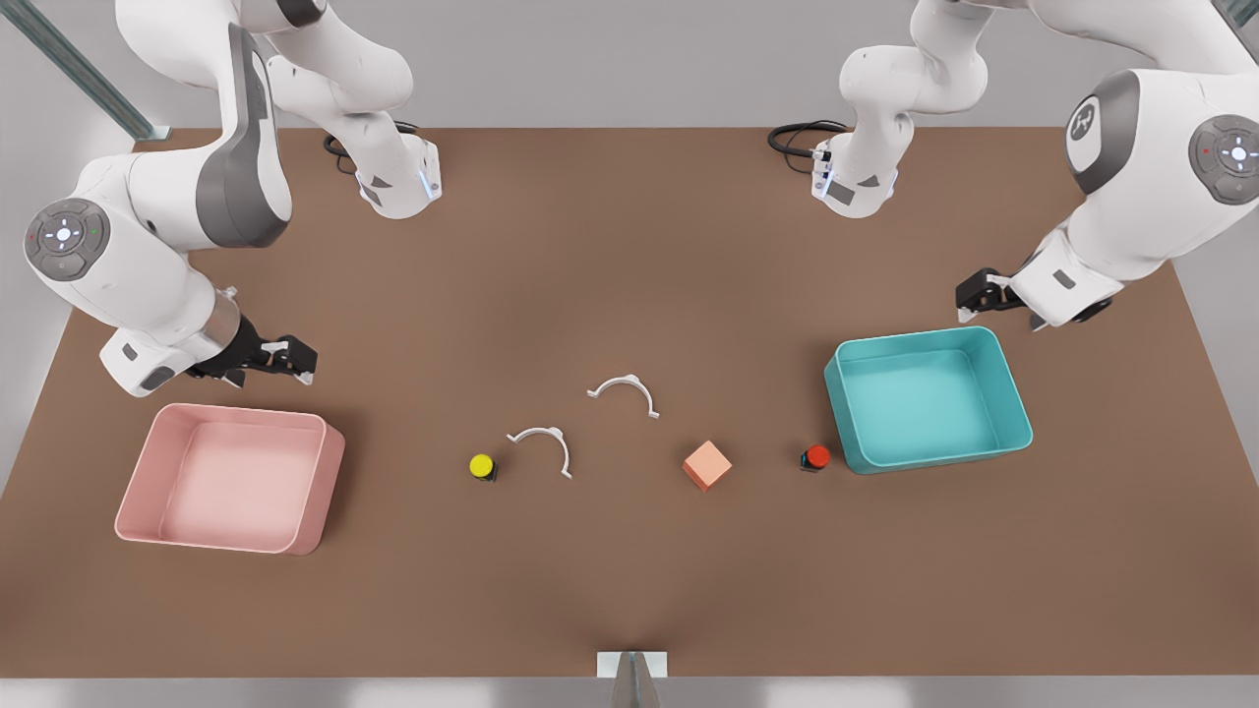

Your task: Place the red button in the blue storage box with the left arm, and place the yellow button in the pink storage box with the right arm

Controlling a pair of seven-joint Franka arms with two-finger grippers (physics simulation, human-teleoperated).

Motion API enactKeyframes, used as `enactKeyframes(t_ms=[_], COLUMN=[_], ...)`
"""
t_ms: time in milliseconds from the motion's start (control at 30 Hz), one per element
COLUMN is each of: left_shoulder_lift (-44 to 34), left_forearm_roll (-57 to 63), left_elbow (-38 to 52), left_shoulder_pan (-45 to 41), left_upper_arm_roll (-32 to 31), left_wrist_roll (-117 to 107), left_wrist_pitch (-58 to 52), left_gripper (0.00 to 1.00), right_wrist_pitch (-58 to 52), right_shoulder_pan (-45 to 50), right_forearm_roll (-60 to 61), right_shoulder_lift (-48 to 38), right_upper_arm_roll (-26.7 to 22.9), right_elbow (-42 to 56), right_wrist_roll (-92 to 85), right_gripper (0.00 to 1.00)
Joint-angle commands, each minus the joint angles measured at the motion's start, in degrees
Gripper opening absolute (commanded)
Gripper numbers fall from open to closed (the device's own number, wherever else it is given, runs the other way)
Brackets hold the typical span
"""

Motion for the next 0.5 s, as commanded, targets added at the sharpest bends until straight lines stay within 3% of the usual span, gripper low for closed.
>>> enactKeyframes(t_ms=[0, 133, 233, 300, 467], left_shoulder_lift=[0.04, 8.21, 15.51, 17.88, 25.35], left_forearm_roll=[0.01, 0.10, -0.08, 0.01, 0.01], left_elbow=[-0.05, 4.35, 4.35, 3.91, 0.92], left_shoulder_pan=[0.32, -3.46, -8.21, -11.02, -11.55], left_upper_arm_roll=[0.00, -2.03, -2.03, -2.03, -1.94], left_wrist_roll=[0.74, 1.26, 12.34, 26.66, 38.09], left_wrist_pitch=[0.00, 0.70, 10.53, 18.10, 33.30], left_gripper=[1.00, 1.00, 1.00, 1.00, 1.00], right_wrist_pitch=[0.24, -0.11, 0.76, 5.16, 25.99], right_shoulder_pan=[-0.01, -0.01, 0.69, 2.71, 10.10], right_forearm_roll=[0.05, -0.04, -0.04, -0.30, -0.04], right_shoulder_lift=[-0.06, -0.06, 1.60, 4.24, 18.74], right_upper_arm_roll=[-0.09, -0.09, 0.62, 0.97, 1.58], right_elbow=[0.00, -0.09, 0.00, 0.09, -1.14], right_wrist_roll=[0.05, -0.04, 0.49, 0.13, 1.19], right_gripper=[1.00, 1.00, 1.00, 1.00, 1.00])
